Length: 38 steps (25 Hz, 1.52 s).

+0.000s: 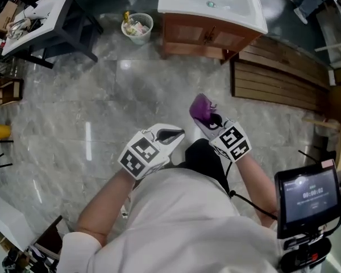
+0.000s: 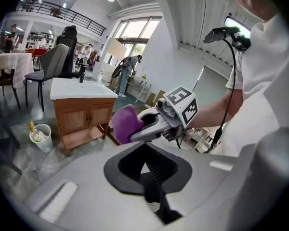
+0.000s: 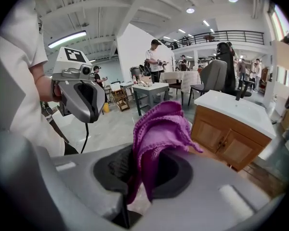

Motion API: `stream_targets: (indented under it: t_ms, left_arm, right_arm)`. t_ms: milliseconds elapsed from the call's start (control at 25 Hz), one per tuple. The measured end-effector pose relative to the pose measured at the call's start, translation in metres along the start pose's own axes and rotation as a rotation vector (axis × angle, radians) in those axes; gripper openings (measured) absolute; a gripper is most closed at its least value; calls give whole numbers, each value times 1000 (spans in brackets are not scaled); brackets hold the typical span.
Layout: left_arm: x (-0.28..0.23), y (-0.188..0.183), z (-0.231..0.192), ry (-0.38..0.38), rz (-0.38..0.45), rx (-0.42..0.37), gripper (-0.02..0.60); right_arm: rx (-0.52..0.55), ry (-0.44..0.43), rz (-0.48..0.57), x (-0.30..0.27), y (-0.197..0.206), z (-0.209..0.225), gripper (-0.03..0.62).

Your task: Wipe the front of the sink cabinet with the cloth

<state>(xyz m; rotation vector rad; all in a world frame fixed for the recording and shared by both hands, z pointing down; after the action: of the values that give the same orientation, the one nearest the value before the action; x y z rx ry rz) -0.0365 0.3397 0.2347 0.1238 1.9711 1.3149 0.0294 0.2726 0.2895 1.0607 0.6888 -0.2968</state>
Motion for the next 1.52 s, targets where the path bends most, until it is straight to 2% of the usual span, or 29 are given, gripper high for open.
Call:
stream_targets:
  t_ms: [120,400,520,720,920,1280,1520]
  left_arm:
    - [-4,-3,-31,-13,13,31,8]
    - [-42,-3,-107,-101,18,122,8]
    - [-63,-8,-135,-145,42,187,8]
    - [-106,-11,-179,-185,50,231,8]
    - [-134,-8,-211,-220,52,262,8]
    - [-158,-3,-249,-233,47,277,8]
    - [-174,3,-263,-219,33,278,8]
  right_arm:
    - [19,-23,-14,-32,-24,21,83]
    - [62,-110,-70,-129,-69,112,83]
    - [101,-147,-108,-171,-87,150,83]
    - [160,-178,-150,-239,-107,209,83]
    - [195,-180,-180,-298,-115,253,83]
    - [139,-158,-140,-380,-148,300,83]
    - [106,-137,-120,-407,-155,332,83]
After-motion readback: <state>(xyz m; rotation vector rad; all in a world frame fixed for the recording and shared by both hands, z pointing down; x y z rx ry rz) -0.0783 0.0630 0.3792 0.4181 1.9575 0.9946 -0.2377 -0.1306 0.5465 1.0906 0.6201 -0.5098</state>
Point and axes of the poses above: the fingertips, and each gripper's own axes: x backward along the fingers, z to its right, y out of its underside, the point moved 3 cm from there along x, backward along the fingers, and after that the axes turned 14 degrees about -x, right-handed, at the moved point
